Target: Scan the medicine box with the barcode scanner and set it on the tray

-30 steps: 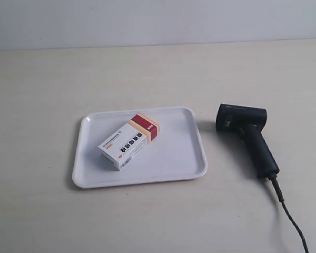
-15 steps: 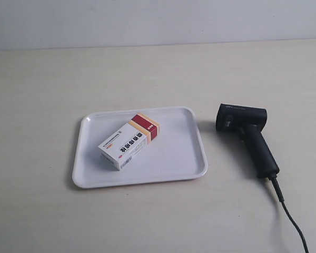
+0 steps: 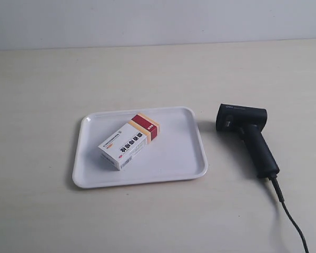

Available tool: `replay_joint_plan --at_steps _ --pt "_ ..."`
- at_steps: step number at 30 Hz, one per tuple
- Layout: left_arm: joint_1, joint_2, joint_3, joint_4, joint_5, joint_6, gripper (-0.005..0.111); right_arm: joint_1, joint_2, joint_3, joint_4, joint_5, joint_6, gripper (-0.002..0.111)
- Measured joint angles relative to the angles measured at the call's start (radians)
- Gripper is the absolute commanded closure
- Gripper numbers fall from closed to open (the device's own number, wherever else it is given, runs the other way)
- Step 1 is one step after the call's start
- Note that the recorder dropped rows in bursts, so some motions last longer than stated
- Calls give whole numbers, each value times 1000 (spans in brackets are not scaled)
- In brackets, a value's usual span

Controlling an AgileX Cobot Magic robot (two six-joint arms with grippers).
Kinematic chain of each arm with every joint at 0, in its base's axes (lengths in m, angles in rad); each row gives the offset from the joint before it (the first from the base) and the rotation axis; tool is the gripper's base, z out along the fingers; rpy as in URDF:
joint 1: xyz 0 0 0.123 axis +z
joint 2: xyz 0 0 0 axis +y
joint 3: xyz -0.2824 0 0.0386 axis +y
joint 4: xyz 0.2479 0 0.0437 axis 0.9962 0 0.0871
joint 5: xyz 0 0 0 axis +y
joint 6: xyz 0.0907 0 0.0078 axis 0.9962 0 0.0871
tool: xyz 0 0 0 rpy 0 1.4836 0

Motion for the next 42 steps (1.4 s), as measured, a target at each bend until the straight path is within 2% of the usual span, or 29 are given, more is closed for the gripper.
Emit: replay_joint_plan --at_steps 7,36,39,42 --pt "55 0 0 0 0 -4 103 0 0 0 0 0 0 107" --pt "55 0 0 4 0 -4 103 0 -1 14 13 0 0 107" --pt "55 0 0 4 0 -4 103 0 -9 92 132 12 -93 107" --pt "55 0 0 4 0 -4 103 0 -27 203 415 0 -387 107"
